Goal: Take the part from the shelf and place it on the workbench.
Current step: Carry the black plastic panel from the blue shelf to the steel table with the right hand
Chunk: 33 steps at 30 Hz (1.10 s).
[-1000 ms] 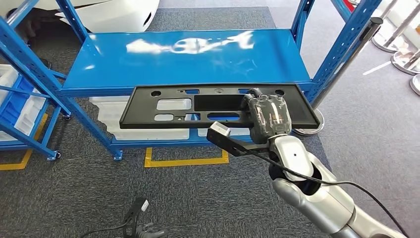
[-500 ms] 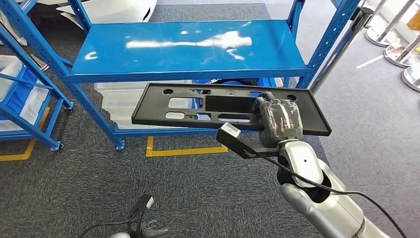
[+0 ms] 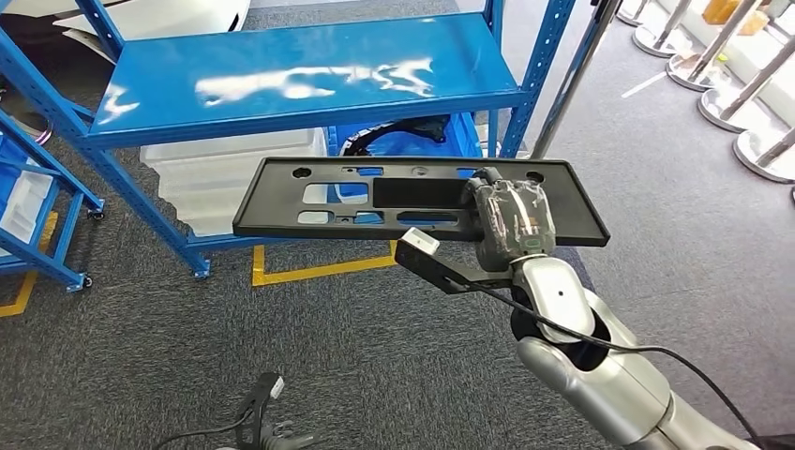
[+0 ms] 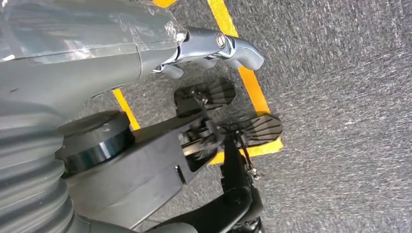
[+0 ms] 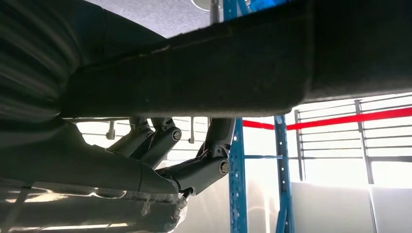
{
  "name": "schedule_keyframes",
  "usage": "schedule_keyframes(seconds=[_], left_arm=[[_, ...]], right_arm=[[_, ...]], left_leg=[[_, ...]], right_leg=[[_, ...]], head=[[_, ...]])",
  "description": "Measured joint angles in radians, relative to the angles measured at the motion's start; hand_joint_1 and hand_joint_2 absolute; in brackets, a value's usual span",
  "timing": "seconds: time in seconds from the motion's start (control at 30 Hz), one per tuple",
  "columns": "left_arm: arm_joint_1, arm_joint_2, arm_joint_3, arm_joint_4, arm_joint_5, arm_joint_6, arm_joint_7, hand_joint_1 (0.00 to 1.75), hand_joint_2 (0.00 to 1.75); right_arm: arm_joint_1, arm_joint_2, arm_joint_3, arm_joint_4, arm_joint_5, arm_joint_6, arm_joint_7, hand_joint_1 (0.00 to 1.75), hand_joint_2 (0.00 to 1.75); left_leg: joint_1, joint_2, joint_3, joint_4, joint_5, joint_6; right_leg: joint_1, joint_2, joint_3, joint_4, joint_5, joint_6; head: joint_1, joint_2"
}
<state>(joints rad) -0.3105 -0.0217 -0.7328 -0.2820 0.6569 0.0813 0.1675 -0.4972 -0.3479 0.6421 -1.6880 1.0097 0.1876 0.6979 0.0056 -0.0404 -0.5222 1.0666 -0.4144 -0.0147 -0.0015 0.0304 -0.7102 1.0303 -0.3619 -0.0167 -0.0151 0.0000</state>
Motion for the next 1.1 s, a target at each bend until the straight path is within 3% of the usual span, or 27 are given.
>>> schedule_keyframes(seconds=[0.07, 0.1, 0.13, 0.17, 0.23, 0.27, 0.3, 0.37, 0.43, 0.6, 0.7, 0.73, 0.83, 0.87, 0.9, 1.0, 1.03, 1.1], left_arm=[[0.0, 0.0, 0.0, 0.0, 0.0, 0.004, 0.0, 0.0, 1.75], [-0.001, 0.0, 0.0, 0.0, 0.0, 0.008, 0.0, 0.0, 1.75], [-0.002, -0.001, 0.0, 0.0, 0.0, 0.011, 0.0, 0.0, 1.75], [-0.003, -0.001, 0.0, 0.0, -0.001, 0.014, -0.001, 0.0, 1.75], [-0.004, -0.001, 0.0, 0.0, -0.003, 0.016, -0.001, 0.0, 1.75], [-0.003, -0.001, 0.0, 0.0, -0.005, 0.017, -0.002, 0.0, 1.75], [-0.003, -0.001, 0.0, 0.0, -0.007, 0.018, -0.002, 0.0, 1.75], [-0.003, -0.001, 0.0, 0.0, -0.008, 0.021, -0.002, 0.0, 1.75], [-0.003, -0.001, 0.0, 0.0, -0.008, 0.022, -0.002, 0.0, 1.75], [-0.003, -0.001, 0.0, 0.0, -0.008, 0.022, -0.002, 0.0, 1.75], [-0.004, -0.001, 0.0, 0.0, -0.01, 0.022, -0.002, 0.0, 1.75], [-0.004, -0.001, 0.0, 0.0, -0.01, 0.023, -0.002, 0.0, 1.75], [-0.002, -0.001, 0.0, 0.0, -0.011, 0.022, -0.001, 0.0, 1.75], [-0.002, -0.001, 0.0, 0.0, -0.011, 0.022, 0.0, 0.0, 1.75], [-0.002, -0.001, 0.0, 0.0, -0.011, 0.022, 0.0, 0.0, 1.75], [-0.003, 0.001, 0.0, 0.0, -0.01, 0.025, 0.001, 0.0, 1.75], [-0.003, 0.002, 0.0, 0.0, -0.01, 0.028, 0.002, 0.0, 1.75], [-0.001, 0.002, 0.0, 0.0, -0.01, 0.032, 0.002, 0.0, 1.75]], right_arm=[[-0.001, 0.001, 0.0, 0.0, 0.001, 0.0, 0.0, 1.75, 1.75], [-0.002, 0.002, -0.001, 0.001, 0.002, 0.001, 0.0, 1.75, 1.75], [-0.002, 0.002, -0.001, 0.001, 0.004, 0.002, 0.0, 1.75, 1.75], [-0.002, 0.002, -0.001, 0.002, 0.006, 0.004, 0.0, 1.75, 1.75], [-0.001, 0.003, -0.004, 0.002, 0.011, 0.008, -0.001, 1.75, 1.75], [-0.001, 0.004, -0.006, 0.002, 0.012, 0.009, -0.001, 1.75, 1.75], [0.0, 0.004, -0.008, 0.002, 0.014, 0.01, -0.001, 1.75, 1.75], [0.001, 0.004, -0.011, 0.003, 0.016, 0.011, -0.001, 1.75, 1.75], [0.002, 0.004, -0.012, 0.003, 0.018, 0.012, -0.001, 1.75, 1.75], [0.002, 0.004, -0.012, 0.003, 0.019, 0.013, -0.001, 1.75, 1.75], [0.001, 0.005, -0.018, 0.002, 0.023, 0.015, 0.0, 1.75, 1.75], [0.002, 0.006, -0.021, 0.002, 0.026, 0.017, 0.0, 1.75, 1.75], [0.01, 0.013, -0.025, 0.002, 0.029, 0.021, 0.001, 1.75, 1.75], [0.012, 0.014, -0.025, 0.002, 0.028, 0.02, 0.001, 1.75, 1.75], [0.014, 0.014, -0.025, 0.002, 0.026, 0.018, 0.001, 1.75, 1.75], [0.014, 0.015, -0.025, 0.002, 0.019, 0.013, 0.001, 1.75, 1.75], [0.012, 0.016, -0.025, 0.002, 0.017, 0.012, 0.001, 1.75, 1.75], [0.01, 0.017, -0.025, 0.002, 0.015, 0.01, 0.001, 1.75, 1.75]], left_leg=[[-0.003, 0.001, 0.003, -0.03, 0.003, 0.006], [-0.003, 0.008, -0.005, -0.035, 0.016, 0.012], [-0.002, 0.016, -0.016, -0.038, 0.029, 0.02], [0.001, 0.025, -0.032, -0.042, 0.046, 0.029], [0.001, 0.038, -0.063, -0.044, 0.074, 0.038], [0.0, 0.044, -0.081, -0.043, 0.087, 0.039], [0.0, 0.05, -0.098, -0.043, 0.098, 0.038], [0.0, 0.065, -0.133, -0.041, 0.122, 0.033], [0.001, 0.074, -0.155, -0.039, 0.138, 0.029], [0.001, 0.076, -0.16, -0.039, 0.141, 0.028], [-0.002, 0.089, -0.168, -0.033, 0.162, 0.013], [-0.001, 0.083, -0.187, 0.016, 0.132, 0.0], [0.004, 0.05, -0.254, 0.235, 0.001, -0.025], [0.004, 0.05, -0.249, 0.254, 0.002, -0.025], [0.004, 0.049, -0.226, 0.235, 0.018, -0.023], [0.004, 0.022, -0.105, 0.052, 0.065, -0.009], [0.003, 0.011, -0.083, 0.01, 0.069, -0.005], [0.001, 0.007, -0.078, -0.014, 0.068, 0.0]], right_leg=[[-0.003, 0.01, -0.002, -0.009, 0.024, 0.012], [-0.004, 0.012, -0.008, -0.009, 0.024, 0.017], [-0.006, 0.008, -0.016, 0.002, 0.003, 0.022], [-0.006, 0.002, -0.028, 0.032, -0.041, 0.027], [-0.01, -0.015, -0.049, 0.144, -0.159, 0.035], [-0.012, -0.018, -0.056, 0.211, -0.192, 0.038], [-0.013, -0.019, -0.059, 0.269, -0.191, 0.042], [-0.015, -0.022, -0.037, 0.319, -0.117, 0.045], [-0.015, -0.025, -0.002, 0.3, -0.056, 0.044], [-0.015, -0.028, 0.015, 0.282, -0.049, 0.044], [-0.004, -0.053, 0.172, 0.055, -0.156, 0.025], [-0.001, -0.056, 0.212, -0.02, -0.182, 0.007], [-0.001, -0.029, 0.171, -0.027, -0.145, -0.027], [0.0, -0.023, 0.162, -0.024, -0.139, -0.027], [0.001, -0.017, 0.154, -0.021, -0.135, -0.026], [0.0, -0.001, 0.132, -0.006, -0.129, -0.019], [-0.001, 0.003, 0.126, -0.002, -0.127, -0.014], [-0.003, 0.011, 0.116, 0.0, -0.12, -0.002]], head=[[0.002, 0.0], [0.001, 0.0], [0.002, 0.0], [0.007, 0.0], [0.018, 0.0], [0.023, 0.0], [0.027, 0.0], [0.034, 0.0], [0.039, 0.0], [0.04, 0.0], [0.046, 0.0], [0.041, 0.0], [0.014, 0.0], [0.011, 0.0], [0.009, 0.0], [0.004, 0.0], [0.004, 0.0], [0.004, 0.0]])
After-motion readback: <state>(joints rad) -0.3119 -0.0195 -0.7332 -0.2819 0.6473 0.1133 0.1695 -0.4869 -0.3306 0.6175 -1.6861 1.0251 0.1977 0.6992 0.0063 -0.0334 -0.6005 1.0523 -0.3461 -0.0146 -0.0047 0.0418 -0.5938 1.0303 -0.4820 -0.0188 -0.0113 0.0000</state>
